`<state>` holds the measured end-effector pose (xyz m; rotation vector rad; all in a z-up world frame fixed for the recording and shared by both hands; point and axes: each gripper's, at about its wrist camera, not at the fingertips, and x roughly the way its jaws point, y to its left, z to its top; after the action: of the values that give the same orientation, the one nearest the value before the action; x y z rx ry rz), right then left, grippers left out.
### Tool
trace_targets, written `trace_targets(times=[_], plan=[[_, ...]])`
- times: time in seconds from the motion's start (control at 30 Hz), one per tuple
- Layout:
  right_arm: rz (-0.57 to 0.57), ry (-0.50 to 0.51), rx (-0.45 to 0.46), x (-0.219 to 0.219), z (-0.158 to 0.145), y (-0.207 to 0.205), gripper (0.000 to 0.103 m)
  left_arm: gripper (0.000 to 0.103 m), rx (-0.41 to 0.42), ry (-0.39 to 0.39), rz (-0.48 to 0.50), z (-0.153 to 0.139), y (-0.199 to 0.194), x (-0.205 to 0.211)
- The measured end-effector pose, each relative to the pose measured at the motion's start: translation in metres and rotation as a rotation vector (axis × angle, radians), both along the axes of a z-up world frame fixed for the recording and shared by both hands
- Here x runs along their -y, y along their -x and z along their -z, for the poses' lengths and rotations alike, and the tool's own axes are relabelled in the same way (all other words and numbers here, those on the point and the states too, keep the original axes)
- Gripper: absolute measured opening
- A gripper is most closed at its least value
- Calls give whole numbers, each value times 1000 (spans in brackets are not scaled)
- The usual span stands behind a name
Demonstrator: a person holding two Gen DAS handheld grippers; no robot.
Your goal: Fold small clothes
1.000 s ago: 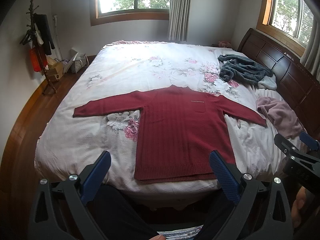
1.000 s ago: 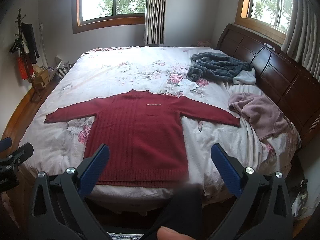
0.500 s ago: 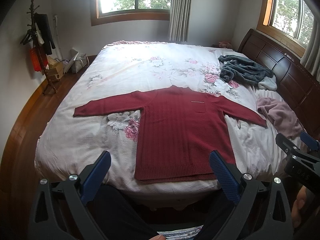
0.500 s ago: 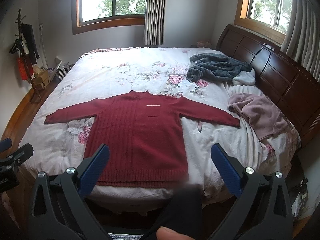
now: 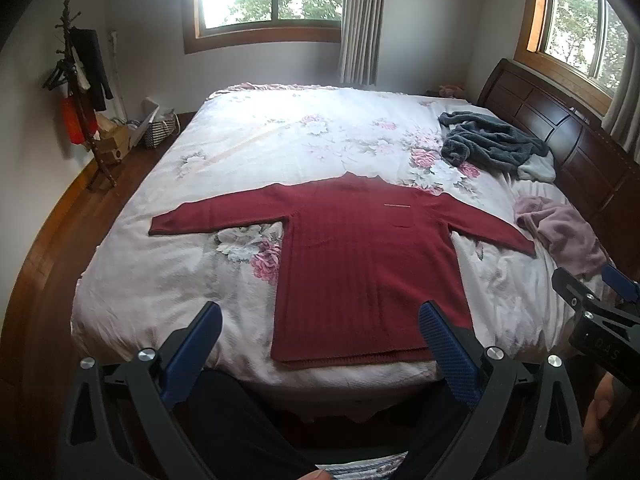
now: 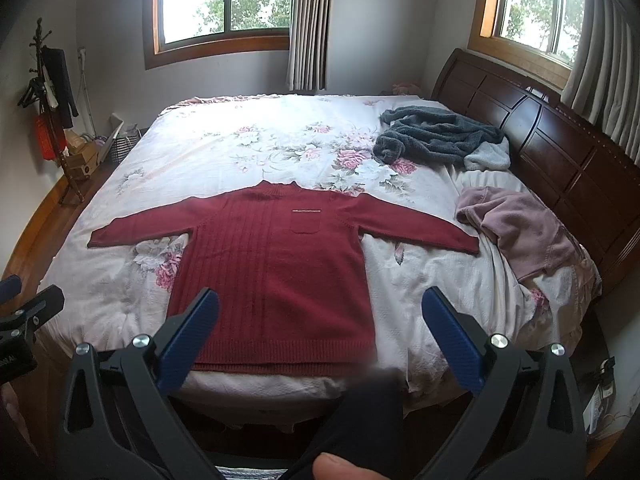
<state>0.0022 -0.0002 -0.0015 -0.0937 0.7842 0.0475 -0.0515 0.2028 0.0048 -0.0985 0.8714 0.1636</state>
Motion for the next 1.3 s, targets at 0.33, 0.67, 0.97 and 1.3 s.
trace_targets(times=[0.33, 0.67, 0.97, 1.3], plan=[[1, 0, -3, 1, 0, 0, 100, 99, 1, -4, -2, -2, -1, 0], [-3, -51, -21, 14, 19, -21, 100, 99, -21, 50, 19, 21, -18, -8], [116, -308, -132, 114, 109, -111, 100, 99, 81, 127, 160, 88, -56, -27], [435, -716, -230, 288, 222, -202, 66, 99, 13, 187, 191, 129, -87, -17]])
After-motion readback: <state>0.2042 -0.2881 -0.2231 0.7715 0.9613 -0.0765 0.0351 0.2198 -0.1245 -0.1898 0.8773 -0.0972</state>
